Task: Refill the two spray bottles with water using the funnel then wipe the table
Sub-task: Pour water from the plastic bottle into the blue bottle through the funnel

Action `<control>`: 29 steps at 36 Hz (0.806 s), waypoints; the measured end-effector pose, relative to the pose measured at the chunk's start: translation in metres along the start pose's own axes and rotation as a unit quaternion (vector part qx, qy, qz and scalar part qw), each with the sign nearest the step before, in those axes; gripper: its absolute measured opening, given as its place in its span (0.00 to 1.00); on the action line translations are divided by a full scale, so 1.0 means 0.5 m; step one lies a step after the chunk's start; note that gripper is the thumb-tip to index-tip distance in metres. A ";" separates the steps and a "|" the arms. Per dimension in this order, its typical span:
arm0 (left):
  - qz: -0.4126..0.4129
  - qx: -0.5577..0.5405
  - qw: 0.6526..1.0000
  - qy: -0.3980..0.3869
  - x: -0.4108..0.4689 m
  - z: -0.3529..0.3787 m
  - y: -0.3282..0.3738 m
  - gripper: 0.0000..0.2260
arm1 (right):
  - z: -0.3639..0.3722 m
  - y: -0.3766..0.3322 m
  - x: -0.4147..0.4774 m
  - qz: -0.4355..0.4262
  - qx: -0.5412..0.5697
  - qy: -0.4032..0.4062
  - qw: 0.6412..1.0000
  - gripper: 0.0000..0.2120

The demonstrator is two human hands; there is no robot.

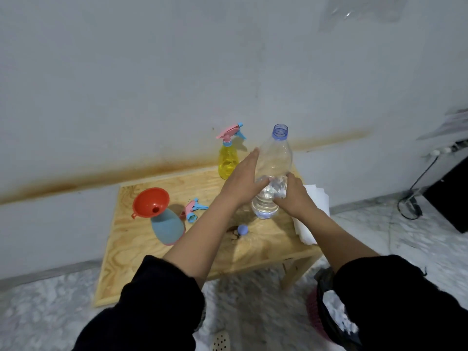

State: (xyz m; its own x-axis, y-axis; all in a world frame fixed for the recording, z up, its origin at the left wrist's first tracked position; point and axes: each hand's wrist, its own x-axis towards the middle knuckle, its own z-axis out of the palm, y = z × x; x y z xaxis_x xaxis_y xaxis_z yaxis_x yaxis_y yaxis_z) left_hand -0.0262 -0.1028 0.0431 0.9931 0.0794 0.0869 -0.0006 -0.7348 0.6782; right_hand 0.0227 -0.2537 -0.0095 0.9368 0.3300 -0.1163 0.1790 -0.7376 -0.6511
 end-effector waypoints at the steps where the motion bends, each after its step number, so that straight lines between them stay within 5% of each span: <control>1: -0.008 0.019 1.000 0.000 -0.009 -0.005 -0.002 0.35 | -0.005 -0.004 -0.004 0.001 -0.012 -0.005 1.000 0.37; 8: -0.057 0.103 0.993 0.025 -0.096 -0.032 -0.028 0.30 | -0.005 -0.030 -0.048 0.011 -0.101 -0.042 0.994 0.26; 18: -0.203 0.155 0.967 0.012 -0.260 -0.053 -0.162 0.26 | 0.092 -0.120 -0.097 -0.072 -0.115 -0.092 0.987 0.27; 29: -0.316 0.140 0.935 0.082 -0.351 -0.107 -0.321 0.23 | 0.224 -0.315 -0.083 -0.221 -0.048 -0.085 0.970 0.31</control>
State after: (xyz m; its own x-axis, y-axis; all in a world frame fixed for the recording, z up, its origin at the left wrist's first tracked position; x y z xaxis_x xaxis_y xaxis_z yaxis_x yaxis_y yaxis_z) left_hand -0.2065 0.0374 -0.0419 0.7531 0.6428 -0.1402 0.6337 -0.6515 0.4172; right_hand -0.0780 -0.0852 0.0137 0.7004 0.7130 0.0323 0.5873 -0.5499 -0.5939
